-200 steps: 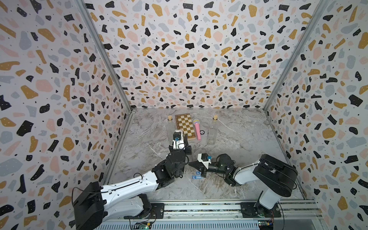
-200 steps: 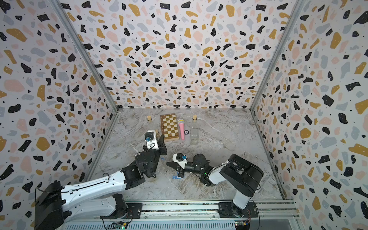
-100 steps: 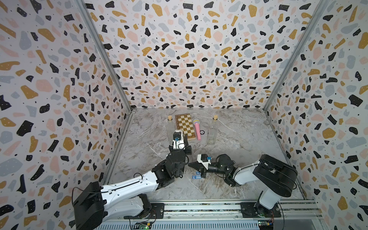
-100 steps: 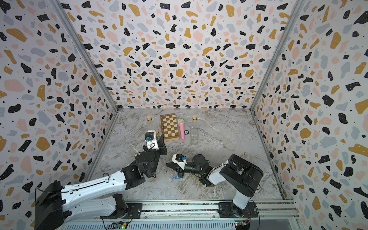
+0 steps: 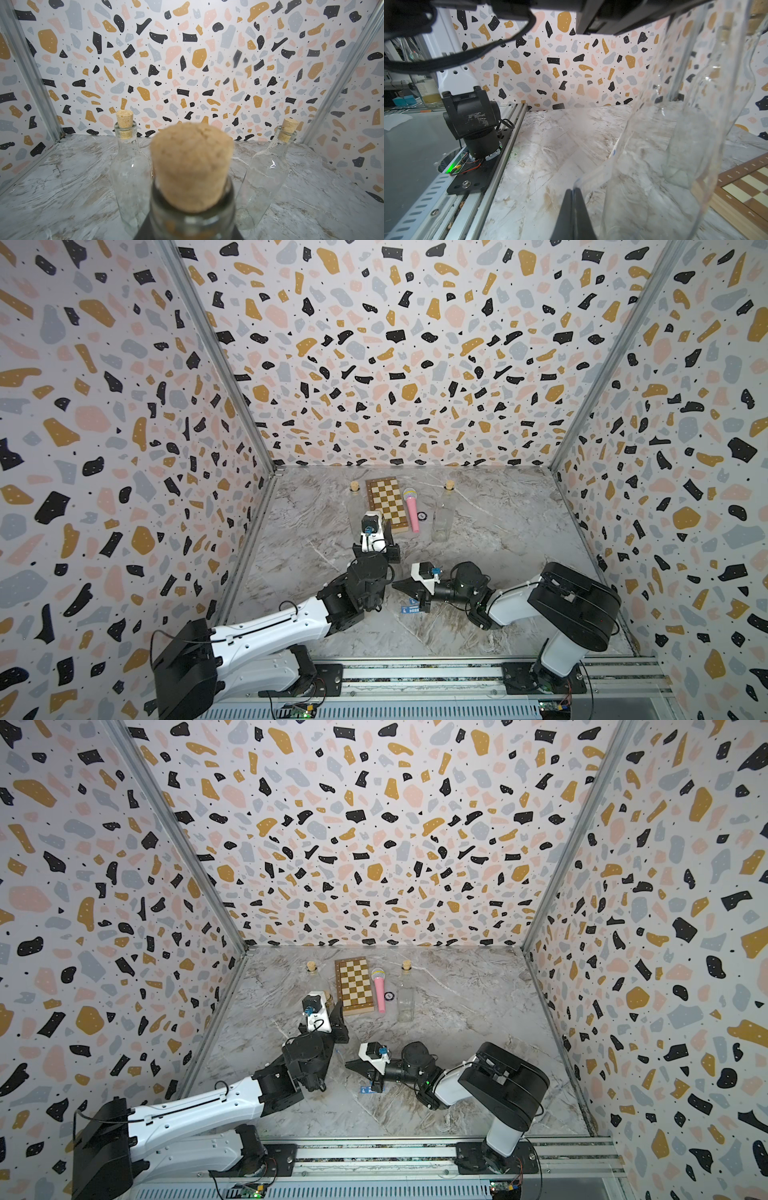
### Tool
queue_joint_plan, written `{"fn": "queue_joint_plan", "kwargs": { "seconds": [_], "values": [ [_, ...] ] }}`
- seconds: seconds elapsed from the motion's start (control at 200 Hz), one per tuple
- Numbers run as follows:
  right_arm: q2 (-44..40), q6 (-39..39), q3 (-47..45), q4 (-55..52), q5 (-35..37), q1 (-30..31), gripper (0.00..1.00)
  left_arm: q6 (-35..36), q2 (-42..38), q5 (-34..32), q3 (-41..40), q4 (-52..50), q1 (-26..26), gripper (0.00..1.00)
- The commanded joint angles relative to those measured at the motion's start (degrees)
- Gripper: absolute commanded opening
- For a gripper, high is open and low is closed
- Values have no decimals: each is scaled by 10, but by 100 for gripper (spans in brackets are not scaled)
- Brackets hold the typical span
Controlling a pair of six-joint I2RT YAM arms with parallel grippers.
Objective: Remove the label from the bottle
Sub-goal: Tear open the label from the bottle.
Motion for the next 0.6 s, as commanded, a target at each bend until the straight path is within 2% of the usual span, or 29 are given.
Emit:
{"fn": "queue_joint_plan", "kwargs": {
  "seconds": [0.0,0.596],
  "values": [
    [-21,-3,16,-1,-17,6,0,-22,13,4,-4,-34,-3,0],
    [-22,-3,19,-1,-19,6,0,-23,13,6,-4,-35,-2,0]
  ]
}}
